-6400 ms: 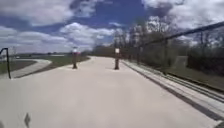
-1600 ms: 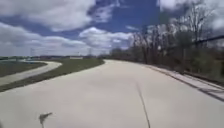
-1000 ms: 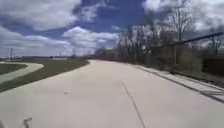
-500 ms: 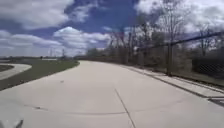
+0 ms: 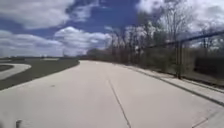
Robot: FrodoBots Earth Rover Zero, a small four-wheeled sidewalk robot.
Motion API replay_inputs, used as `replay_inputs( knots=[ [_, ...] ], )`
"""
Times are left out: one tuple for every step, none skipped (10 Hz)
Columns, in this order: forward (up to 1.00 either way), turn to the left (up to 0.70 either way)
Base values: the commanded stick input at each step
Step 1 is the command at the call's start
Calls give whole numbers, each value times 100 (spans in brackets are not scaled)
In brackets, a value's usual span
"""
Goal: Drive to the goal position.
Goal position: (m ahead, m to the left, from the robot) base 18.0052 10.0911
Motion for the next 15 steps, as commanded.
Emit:
replay_inputs(
  knots=[
    [100, 0],
    [100, -25],
    [100, -27],
    [100, -5],
    [100, 0],
    [100, 0],
    [100, 0],
    [100, 0],
    [100, 0],
    [100, 0],
    [100, -7],
    [100, -27],
    [100, -20],
    [100, 0],
    [100, 0]
  ],
)
